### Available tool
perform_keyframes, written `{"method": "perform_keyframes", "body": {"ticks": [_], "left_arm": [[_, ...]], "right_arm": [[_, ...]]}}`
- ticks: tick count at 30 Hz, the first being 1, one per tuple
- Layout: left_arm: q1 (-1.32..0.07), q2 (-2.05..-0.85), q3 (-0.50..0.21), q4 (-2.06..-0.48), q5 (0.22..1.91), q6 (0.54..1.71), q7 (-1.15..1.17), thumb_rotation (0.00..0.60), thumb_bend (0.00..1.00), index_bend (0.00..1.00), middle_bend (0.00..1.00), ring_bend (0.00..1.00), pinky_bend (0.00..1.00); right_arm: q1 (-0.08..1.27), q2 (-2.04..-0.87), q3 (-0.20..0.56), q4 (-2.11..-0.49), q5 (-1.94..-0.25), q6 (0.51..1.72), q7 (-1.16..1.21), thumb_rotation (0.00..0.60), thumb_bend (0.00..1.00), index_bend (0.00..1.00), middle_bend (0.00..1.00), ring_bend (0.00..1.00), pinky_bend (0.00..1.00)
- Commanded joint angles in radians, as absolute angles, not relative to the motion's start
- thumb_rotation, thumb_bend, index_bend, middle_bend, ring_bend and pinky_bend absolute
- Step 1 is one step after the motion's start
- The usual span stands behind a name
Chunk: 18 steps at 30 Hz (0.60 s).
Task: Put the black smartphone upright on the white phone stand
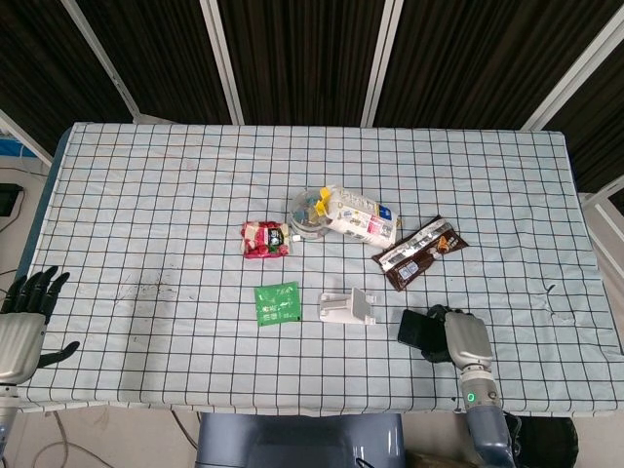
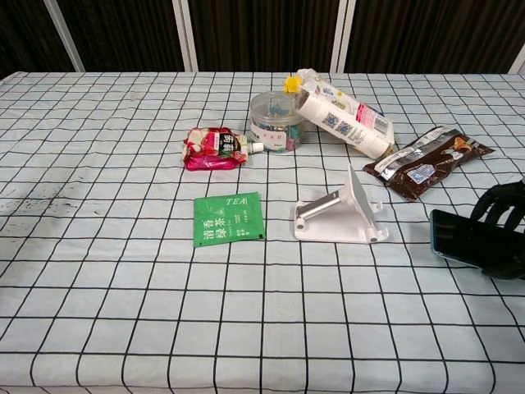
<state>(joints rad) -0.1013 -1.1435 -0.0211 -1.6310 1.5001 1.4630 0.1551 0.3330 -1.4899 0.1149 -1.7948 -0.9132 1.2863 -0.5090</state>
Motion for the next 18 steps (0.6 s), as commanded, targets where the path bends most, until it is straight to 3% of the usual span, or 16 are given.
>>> {"method": "perform_keyframes", "body": {"ticks": [1,9,18], "left_arm": [[-0.101,-1.144,-0.021,-1.631,1.5,1.464,0.156,0.6,0.0,0.0,0.0,0.0,0.0],[-0.101,-1.145,-0.022,-1.631,1.5,1.465,0.159,0.6,0.0,0.0,0.0,0.0,0.0],[-0.102,-1.15,-0.024,-1.625,1.502,1.467,0.161,0.6,0.0,0.0,0.0,0.0,0.0]], "right_arm": [[0.329,-1.47,0.119,-1.801,-0.935,1.282,-0.481,0.6,0.36,0.68,0.67,0.52,0.39],[0.319,-1.446,0.151,-1.826,-1.002,1.288,-0.365,0.6,0.36,0.68,0.67,0.52,0.39],[0.315,-1.401,0.185,-1.813,-1.173,1.176,0.054,0.6,0.36,0.68,0.66,0.51,0.39]]}}
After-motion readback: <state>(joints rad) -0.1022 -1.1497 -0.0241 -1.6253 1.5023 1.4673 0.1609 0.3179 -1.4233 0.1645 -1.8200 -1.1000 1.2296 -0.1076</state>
